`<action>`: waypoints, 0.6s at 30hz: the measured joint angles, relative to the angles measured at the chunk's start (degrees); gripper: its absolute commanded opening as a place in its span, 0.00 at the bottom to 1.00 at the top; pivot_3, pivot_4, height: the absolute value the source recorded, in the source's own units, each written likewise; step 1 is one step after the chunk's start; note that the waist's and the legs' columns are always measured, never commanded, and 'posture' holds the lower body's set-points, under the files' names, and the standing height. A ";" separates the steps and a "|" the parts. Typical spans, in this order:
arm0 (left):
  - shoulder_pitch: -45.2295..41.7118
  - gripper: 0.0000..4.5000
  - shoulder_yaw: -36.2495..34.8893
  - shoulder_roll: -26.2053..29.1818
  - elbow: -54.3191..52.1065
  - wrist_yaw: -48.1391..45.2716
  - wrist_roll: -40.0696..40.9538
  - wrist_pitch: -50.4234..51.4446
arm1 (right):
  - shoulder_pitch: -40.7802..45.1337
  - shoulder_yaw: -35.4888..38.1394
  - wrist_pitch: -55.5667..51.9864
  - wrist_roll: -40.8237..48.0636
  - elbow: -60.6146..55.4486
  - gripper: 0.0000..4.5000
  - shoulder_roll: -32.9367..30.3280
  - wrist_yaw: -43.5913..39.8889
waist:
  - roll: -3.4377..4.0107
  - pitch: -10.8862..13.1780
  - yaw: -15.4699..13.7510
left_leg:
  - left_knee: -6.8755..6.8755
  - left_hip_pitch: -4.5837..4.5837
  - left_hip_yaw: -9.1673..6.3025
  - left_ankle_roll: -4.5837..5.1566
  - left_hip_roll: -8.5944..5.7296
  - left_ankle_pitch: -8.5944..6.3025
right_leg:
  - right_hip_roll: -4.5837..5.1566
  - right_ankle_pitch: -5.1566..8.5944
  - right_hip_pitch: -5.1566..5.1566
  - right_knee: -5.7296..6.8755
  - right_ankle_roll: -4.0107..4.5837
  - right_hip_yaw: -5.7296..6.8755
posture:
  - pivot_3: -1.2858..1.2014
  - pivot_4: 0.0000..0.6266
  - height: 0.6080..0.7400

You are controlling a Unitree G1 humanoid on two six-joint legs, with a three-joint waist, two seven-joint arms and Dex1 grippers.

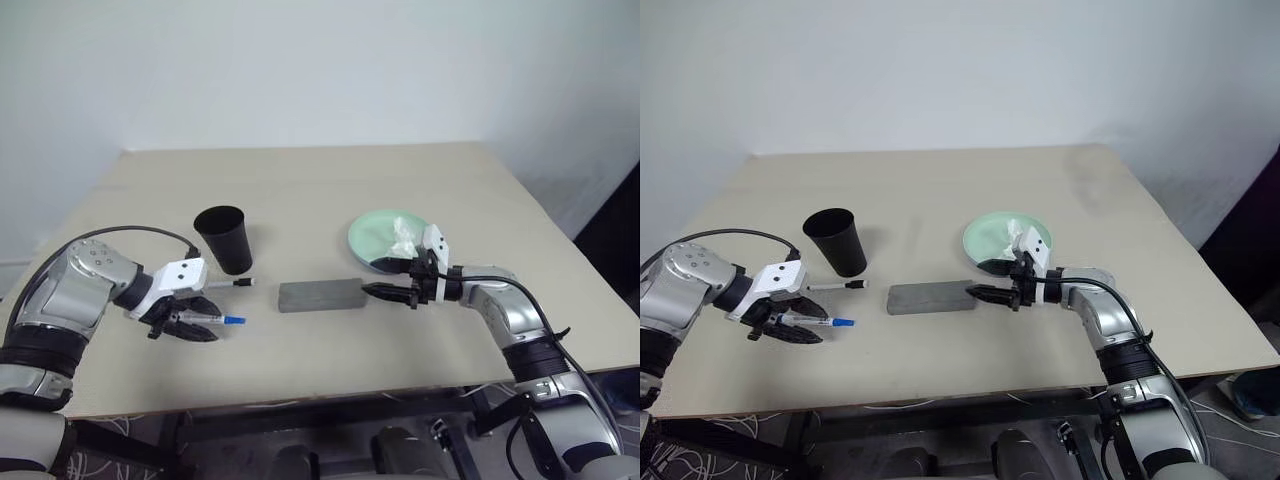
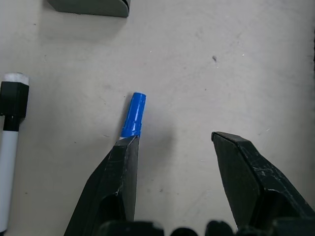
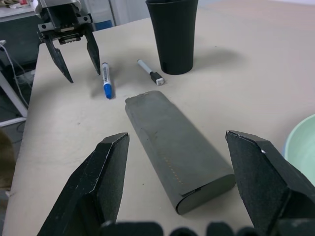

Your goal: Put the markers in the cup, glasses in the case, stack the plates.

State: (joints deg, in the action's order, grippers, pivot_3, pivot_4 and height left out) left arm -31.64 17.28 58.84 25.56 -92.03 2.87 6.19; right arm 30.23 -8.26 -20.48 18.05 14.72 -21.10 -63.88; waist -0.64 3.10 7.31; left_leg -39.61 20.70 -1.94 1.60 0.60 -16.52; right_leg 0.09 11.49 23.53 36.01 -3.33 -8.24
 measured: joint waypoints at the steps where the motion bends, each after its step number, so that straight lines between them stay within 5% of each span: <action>1: -1.34 0.56 1.97 0.04 1.45 -0.01 -0.46 -1.04 | 0.01 0.00 0.00 0.00 0.00 0.76 0.04 0.12 | 0.00 0.00 0.00 | 0.00 0.01 0.00 0.00 0.00 0.00 | -0.01 0.00 0.01 0.00 0.00 0.00 | 0.52 0.00 1.00; 18: -5.71 0.56 9.27 1.09 7.91 -0.07 -1.60 -6.69 | 0.02 0.00 0.00 0.00 0.01 0.76 0.17 0.45 | -0.01 0.00 -0.01 | 0.00 0.04 0.00 0.01 0.00 0.00 | -0.01 0.00 0.02 -0.02 0.00 -0.02 | 0.52 0.00 1.00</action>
State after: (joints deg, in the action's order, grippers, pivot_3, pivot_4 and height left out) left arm -37.35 26.55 59.93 33.47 -92.09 1.27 -0.51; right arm 30.25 -8.26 -20.47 18.04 14.73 -20.93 -63.43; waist -0.66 3.10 7.30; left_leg -39.61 20.75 -1.94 1.61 0.60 -16.52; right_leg 0.08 11.50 23.55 35.99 -3.33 -8.27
